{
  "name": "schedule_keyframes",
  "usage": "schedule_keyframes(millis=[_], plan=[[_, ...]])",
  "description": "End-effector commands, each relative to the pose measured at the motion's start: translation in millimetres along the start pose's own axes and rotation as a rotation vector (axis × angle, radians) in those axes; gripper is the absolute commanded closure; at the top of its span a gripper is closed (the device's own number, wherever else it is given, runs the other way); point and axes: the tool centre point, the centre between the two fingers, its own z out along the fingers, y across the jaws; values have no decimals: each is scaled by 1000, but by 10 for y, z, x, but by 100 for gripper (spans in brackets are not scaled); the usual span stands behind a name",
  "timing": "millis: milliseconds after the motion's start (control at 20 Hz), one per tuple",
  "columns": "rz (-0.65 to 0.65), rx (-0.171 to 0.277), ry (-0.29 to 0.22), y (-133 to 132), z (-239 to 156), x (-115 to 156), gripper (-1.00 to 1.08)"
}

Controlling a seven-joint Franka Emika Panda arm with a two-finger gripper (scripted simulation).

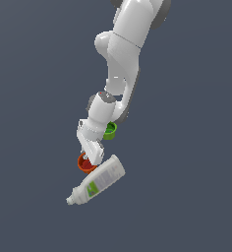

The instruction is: Pick up a designated object from a clutter of objects.

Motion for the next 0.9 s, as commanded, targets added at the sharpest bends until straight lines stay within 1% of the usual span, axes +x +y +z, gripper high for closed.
schedule_keyframes(millis=[0,850], plan=[[2,4,1,32,-93,67,108],[7,4,-10,469,-848,603,108]])
